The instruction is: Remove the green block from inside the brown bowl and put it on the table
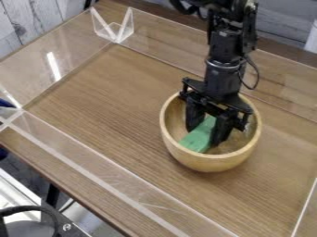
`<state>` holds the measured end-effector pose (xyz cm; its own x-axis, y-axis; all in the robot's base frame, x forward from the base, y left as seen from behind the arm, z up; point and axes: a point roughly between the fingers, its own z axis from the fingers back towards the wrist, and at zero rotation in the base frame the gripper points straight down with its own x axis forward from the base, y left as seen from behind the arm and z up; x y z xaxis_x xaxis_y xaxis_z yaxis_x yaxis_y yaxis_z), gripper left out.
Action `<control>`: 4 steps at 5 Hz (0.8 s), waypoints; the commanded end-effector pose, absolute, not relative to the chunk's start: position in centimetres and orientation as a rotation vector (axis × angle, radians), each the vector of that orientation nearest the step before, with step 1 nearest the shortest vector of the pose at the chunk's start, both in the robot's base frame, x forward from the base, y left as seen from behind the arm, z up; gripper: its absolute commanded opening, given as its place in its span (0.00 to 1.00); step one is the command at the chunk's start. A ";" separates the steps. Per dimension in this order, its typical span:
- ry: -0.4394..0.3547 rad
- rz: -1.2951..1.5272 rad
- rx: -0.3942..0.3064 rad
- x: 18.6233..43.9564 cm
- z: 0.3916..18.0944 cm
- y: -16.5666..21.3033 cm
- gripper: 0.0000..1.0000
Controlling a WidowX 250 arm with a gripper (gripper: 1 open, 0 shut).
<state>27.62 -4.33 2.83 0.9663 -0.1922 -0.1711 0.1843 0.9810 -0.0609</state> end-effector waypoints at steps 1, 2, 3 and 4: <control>0.134 -0.215 -0.052 28.8 2.5 -4.5 0.00; 0.136 -0.218 -0.055 28.9 2.3 -4.5 0.00; 0.117 -0.215 -0.057 28.9 3.3 -4.3 0.00; 0.098 -0.212 -0.058 28.9 4.2 -4.0 0.00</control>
<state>27.93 -4.09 2.97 0.9674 -0.1965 -0.1597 0.1870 0.9797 -0.0727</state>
